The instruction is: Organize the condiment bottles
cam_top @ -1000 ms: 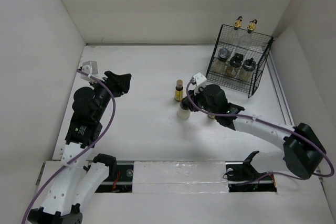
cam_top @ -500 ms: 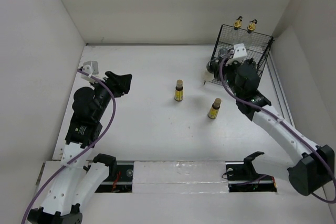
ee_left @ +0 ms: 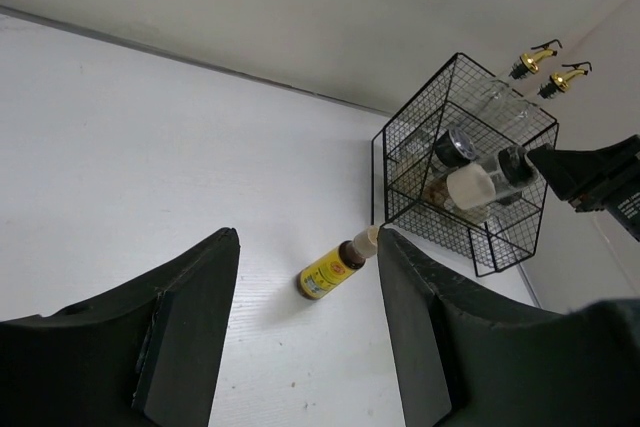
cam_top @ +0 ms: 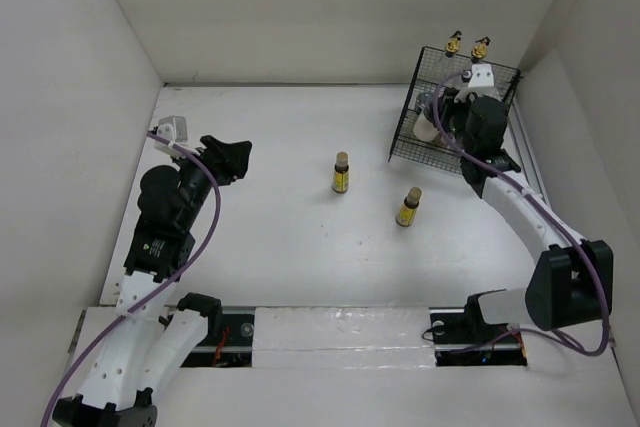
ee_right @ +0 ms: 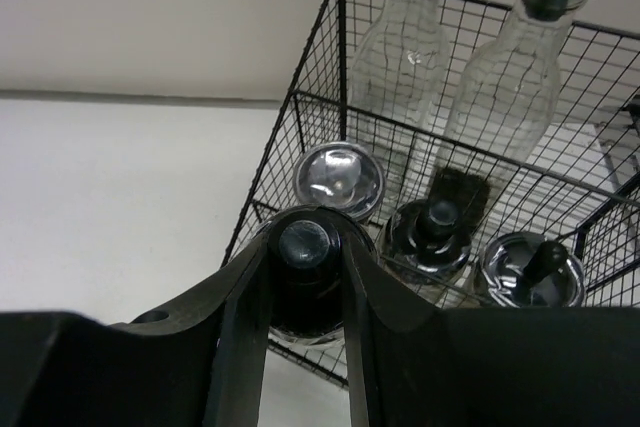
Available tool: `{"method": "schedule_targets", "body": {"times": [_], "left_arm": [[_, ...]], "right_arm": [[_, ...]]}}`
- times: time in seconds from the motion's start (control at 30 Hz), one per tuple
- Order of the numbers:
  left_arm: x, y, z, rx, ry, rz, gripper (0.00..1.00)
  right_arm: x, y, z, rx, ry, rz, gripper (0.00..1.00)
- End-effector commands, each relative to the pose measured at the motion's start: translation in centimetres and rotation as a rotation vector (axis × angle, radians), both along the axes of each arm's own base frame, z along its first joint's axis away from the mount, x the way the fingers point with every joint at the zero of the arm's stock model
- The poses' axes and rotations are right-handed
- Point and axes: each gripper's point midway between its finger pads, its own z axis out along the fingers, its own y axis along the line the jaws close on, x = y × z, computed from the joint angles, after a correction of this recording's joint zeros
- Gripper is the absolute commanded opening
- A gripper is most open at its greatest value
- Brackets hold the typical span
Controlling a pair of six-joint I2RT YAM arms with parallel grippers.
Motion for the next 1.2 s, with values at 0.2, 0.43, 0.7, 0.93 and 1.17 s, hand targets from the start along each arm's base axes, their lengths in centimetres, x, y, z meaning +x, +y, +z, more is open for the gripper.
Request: {"method": "schedule_targets", "body": {"times": [0.2,0.43,0.7,0.93,1.17], "left_arm": [[0.3,-0.1,1.4,-0.009,-0.054,-0.004,0.53],[0.4,-0.4,1.0,-0.006,-0.042,-0.016,0.53],[0.4,-0.4,1.0,-0.006,-0.042,-0.016,0.53],[0.5,-0.3,1.0,-0.006,-0.042,-0.007,0.53],[0.5,-0.3,1.0,-0.006,-0.042,-0.007,0.56]], "right_arm": [[3.2,1.0,4.9,0.055,-0.196,0.061,0.03],[4.0,2.3,-0.1,0.048,-0.118,0.072,0.03],[4.5,3.1,-5.4,0.03,-0.013,0.073,0.11],[3.4,2.8,-3.5,0.026,-0.009,0.055,0.66],[-0.7,7.6,1.5,-0.051,-0.102,0.159,0.7]]}}
